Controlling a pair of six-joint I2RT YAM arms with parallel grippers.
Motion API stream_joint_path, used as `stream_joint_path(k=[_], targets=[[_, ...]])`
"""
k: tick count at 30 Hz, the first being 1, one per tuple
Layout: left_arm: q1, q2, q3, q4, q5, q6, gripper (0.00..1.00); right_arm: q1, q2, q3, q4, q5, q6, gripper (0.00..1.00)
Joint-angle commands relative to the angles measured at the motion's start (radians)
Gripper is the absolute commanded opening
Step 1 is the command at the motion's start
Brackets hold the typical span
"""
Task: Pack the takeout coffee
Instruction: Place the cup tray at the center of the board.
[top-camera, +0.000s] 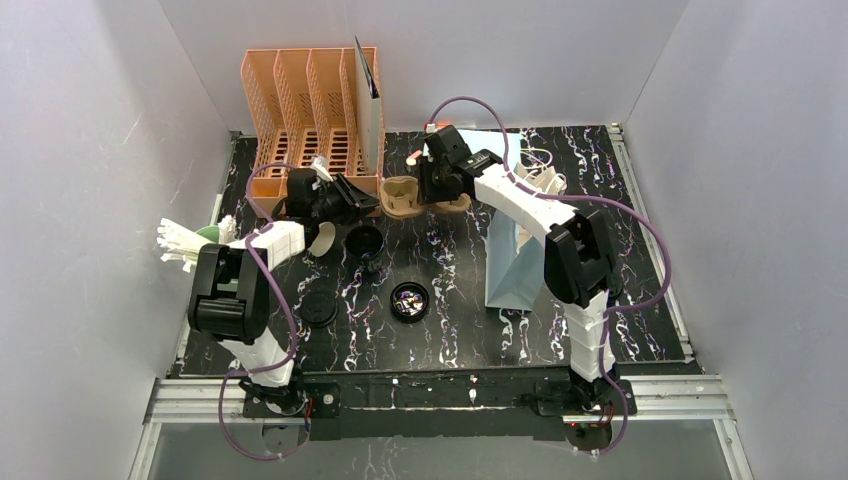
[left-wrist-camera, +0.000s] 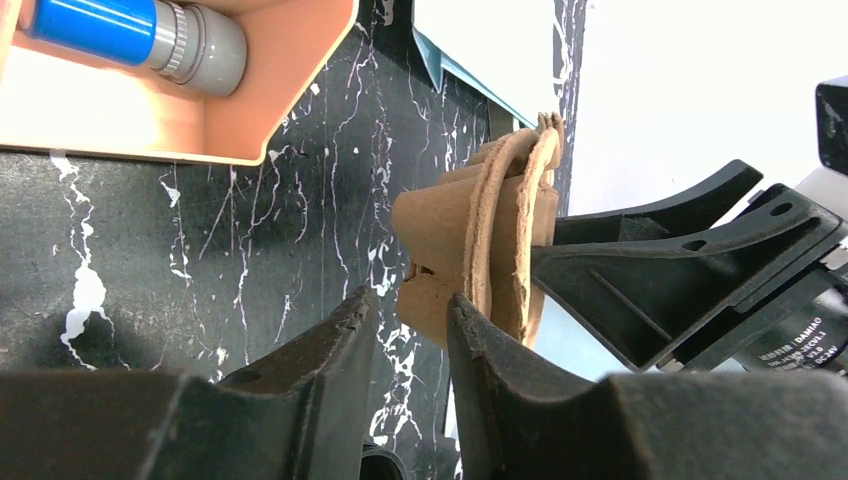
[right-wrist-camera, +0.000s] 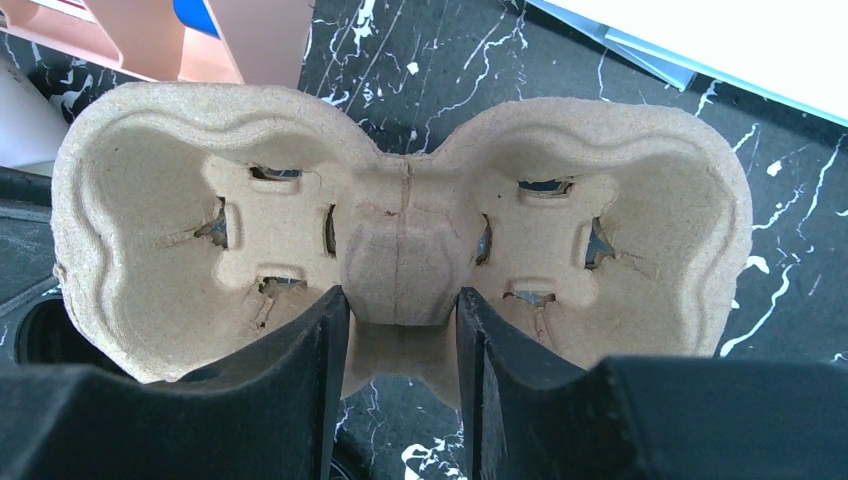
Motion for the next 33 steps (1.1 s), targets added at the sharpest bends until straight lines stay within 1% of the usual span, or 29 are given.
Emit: stream_joint_path(k=[1,5,10,18,22,24,27,33], targets=[[0.005,-0.072,-0.018,0.024,-0.011,-0.034,0.29,-0.007,0.003,0.061,0.024,-0.021,0.005,0.40],[0.005,-0.090,-0.054,0.071,0.000,-0.076,0.24,-0.008,-0.005,0.051,0.029,-0.024,0.006,0.41],[0.005,-0.099,-0.050,0.074,0.009,-0.093,0.20,-0.010,-0.012,0.043,0.029,-0.028,0.003,0.41],[0.005,-0.120,-0.050,0.072,0.004,-0.099,0.21,-0.011,-0.011,0.038,0.029,-0.028,0.005,0.41],[0.005,-0.134,-0.063,0.054,-0.020,-0.094,0.21,-0.014,-0.005,0.040,0.023,-0.016,0.004,0.41],[0.005,-0.142,-0.075,0.066,-0.026,-0.101,0.23,-0.015,-0.002,0.041,0.020,-0.018,0.004,0.41],[0.005,-0.134,-0.077,0.090,-0.006,-0.114,0.27,-0.014,-0.001,0.044,0.020,-0.029,0.005,0.41],[0.005,-0.111,-0.062,0.099,0.030,-0.121,0.27,-0.015,-0.003,0.047,0.027,-0.058,0.009,0.41]])
